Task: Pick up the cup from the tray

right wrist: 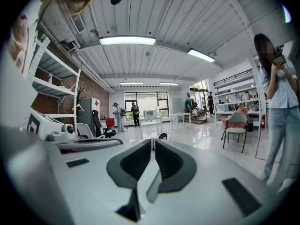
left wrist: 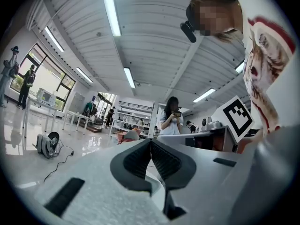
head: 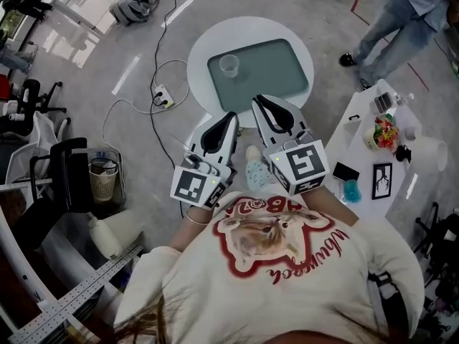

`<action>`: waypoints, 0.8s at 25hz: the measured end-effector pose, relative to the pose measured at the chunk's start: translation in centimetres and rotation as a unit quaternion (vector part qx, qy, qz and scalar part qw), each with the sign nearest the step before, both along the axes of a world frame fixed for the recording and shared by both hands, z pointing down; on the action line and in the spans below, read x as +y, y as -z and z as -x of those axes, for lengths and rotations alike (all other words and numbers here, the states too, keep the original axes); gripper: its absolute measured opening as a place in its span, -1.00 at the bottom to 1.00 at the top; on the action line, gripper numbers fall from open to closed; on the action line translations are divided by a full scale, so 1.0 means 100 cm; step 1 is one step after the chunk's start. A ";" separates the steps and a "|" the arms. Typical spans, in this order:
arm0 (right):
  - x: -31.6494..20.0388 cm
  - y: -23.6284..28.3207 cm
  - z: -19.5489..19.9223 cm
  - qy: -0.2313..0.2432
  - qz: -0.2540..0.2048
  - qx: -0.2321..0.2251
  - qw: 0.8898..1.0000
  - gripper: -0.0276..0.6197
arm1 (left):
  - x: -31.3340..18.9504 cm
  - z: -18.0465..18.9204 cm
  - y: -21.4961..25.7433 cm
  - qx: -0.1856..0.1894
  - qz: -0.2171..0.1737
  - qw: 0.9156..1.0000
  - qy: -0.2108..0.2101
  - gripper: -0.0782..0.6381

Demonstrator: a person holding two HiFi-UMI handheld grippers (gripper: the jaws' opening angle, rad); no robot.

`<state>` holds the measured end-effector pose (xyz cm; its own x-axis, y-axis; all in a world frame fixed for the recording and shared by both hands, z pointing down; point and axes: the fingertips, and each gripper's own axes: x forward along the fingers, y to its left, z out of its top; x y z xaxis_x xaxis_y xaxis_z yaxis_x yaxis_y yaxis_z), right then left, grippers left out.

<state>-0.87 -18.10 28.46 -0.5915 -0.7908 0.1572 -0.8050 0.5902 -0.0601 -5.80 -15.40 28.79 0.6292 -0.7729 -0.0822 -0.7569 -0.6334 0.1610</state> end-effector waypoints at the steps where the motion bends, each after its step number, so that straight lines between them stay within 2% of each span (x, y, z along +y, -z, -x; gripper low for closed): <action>1: -0.012 0.000 -0.001 0.001 0.000 0.000 1.000 -0.77 | -0.011 -0.002 0.000 0.000 0.001 1.000 0.000 -0.74; 11: -0.089 -0.003 -0.004 0.022 0.004 -0.001 1.000 -0.77 | -0.090 -0.006 -0.002 0.002 0.005 1.000 0.021 -0.74; 20: -0.118 -0.009 -0.003 0.023 0.010 -0.011 1.000 -0.77 | -0.114 -0.001 -0.009 0.005 0.019 0.999 0.032 -0.74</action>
<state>-0.59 -29.87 29.32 -0.6309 -0.7592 0.1600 -0.7752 0.6254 -0.0892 -5.74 -26.77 29.72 0.5775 -0.8143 -0.0584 -0.7939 -0.5769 0.1922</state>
